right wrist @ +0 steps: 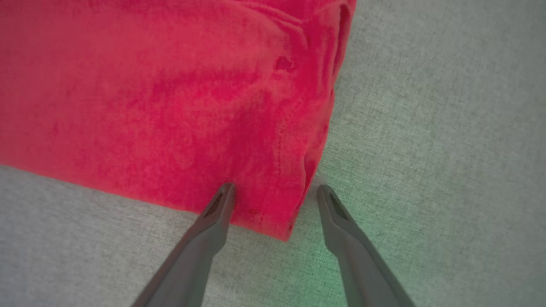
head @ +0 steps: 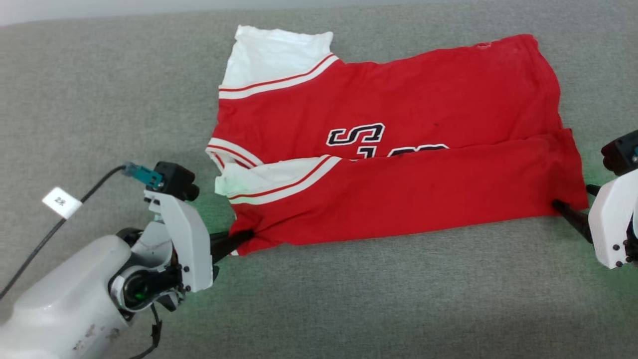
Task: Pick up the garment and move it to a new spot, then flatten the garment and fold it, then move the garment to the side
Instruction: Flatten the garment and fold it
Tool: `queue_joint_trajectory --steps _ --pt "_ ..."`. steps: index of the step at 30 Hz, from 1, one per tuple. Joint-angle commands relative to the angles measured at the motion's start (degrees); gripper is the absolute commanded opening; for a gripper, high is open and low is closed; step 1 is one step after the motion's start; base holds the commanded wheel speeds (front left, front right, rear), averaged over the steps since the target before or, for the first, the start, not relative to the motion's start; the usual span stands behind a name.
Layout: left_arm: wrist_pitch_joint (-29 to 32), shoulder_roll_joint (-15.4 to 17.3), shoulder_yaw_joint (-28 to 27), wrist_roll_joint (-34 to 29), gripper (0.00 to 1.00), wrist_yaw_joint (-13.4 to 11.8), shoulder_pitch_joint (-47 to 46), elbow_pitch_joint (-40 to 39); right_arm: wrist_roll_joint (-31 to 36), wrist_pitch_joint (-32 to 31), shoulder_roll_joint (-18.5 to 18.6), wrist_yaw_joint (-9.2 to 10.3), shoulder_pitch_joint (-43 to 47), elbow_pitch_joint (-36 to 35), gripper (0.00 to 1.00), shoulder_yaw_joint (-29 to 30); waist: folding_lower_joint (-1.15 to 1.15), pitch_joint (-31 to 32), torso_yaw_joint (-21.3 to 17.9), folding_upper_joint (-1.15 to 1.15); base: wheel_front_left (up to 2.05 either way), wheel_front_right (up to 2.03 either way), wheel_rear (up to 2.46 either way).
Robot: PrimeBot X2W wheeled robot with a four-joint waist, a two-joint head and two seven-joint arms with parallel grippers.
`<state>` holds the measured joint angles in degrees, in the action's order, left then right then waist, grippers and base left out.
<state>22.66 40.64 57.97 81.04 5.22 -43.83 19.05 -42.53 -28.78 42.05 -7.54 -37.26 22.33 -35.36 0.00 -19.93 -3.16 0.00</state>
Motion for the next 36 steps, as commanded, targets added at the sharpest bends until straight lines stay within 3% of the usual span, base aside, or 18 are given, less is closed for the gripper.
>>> queue_joint_trajectory --steps 1,4,5,6,7,12,18,29,30,31,32,33,36 --pt "0.44 -1.31 1.54 -0.72 0.0 -0.14 1.23 0.73 -0.46 -0.93 -0.11 0.11 0.15 0.42 1.0 -0.82 0.0 0.03 0.41 0.0 0.0 0.0 0.0" --pt "-0.13 -1.77 1.62 -1.1 0.0 0.09 1.23 0.89 -2.06 -2.92 0.41 0.09 0.38 0.59 1.0 -2.08 0.0 0.14 0.8 0.0 0.0 0.0 0.0" --pt "-0.32 -1.95 1.71 -1.39 0.0 0.13 1.19 0.96 -2.27 -2.42 0.5 0.09 0.38 0.82 0.47 -1.94 0.0 0.26 0.96 0.0 0.0 0.0 0.0" --pt "-0.64 -2.05 1.79 -1.54 0.0 0.2 1.19 1.1 -2.29 -1.41 0.5 0.09 0.28 1.18 0.11 -1.31 0.0 0.39 1.04 0.0 0.0 0.0 0.0" --pt "-0.98 -2.11 1.79 -1.75 0.0 0.26 1.26 1.23 -2.41 -0.72 0.37 0.11 0.36 1.57 0.0 -0.8 0.0 0.56 1.11 0.0 0.0 0.0 0.0" --pt "-2.48 -1.56 1.94 -2.62 0.0 0.63 2.32 2.03 -2.89 0.81 1.33 0.1 2.13 1.45 0.0 -0.9 0.0 2.7 1.25 0.0 0.0 0.0 0.0" --pt "-3.56 1.45 1.68 -1.94 0.0 0.62 4.98 -0.69 -5.1 0.87 3.14 0.1 6.33 -2.36 0.0 0.44 0.0 5.75 1.24 0.0 0.0 0.0 0.0" --pt "-7.78 8.22 0.94 -0.54 0.0 -2.66 12.71 -11.59 -5.89 -2.03 6.52 0.1 20.69 -12.9 0.0 5.74 0.0 8.46 1.43 0.0 0.0 0.0 0.0" --pt "-8.42 8.26 0.81 -0.77 0.11 -2.86 13.06 -12.16 -5.65 -1.63 6.29 0.1 21.65 -13.55 0.0 6.8 0.0 8.61 1.5 0.0 0.0 0.0 0.0" --pt "-9.18 8.26 0.56 -0.94 0.41 -3.32 13.36 -12.48 -5.14 -1.29 6.14 0.1 22.5 -14.48 0.02 7.7 0.0 8.68 1.57 0.0 0.0 0.0 0.0" --pt "-10.18 8.27 0.28 -1.45 0.84 -3.65 13.39 -12.61 -4.45 -0.75 5.96 0.1 23.12 -15.26 0.68 8.69 0.0 8.72 1.63 0.0 0.0 0.0 0.0" --pt "-11.06 8.17 -0.09 -1.67 1.0 -3.99 13.41 -12.68 -3.79 -0.15 5.76 0.1 23.52 -15.65 1.0 10.05 0.0 8.76 1.69 0.0 0.0 0.0 0.0" --pt "-14.02 7.92 -1.21 -2.19 1.0 -4.48 13.66 -13.31 -1.43 2.0 4.55 0.1 24.62 -16.96 1.0 14.4 0.0 8.77 1.78 0.0 0.0 0.0 0.0"
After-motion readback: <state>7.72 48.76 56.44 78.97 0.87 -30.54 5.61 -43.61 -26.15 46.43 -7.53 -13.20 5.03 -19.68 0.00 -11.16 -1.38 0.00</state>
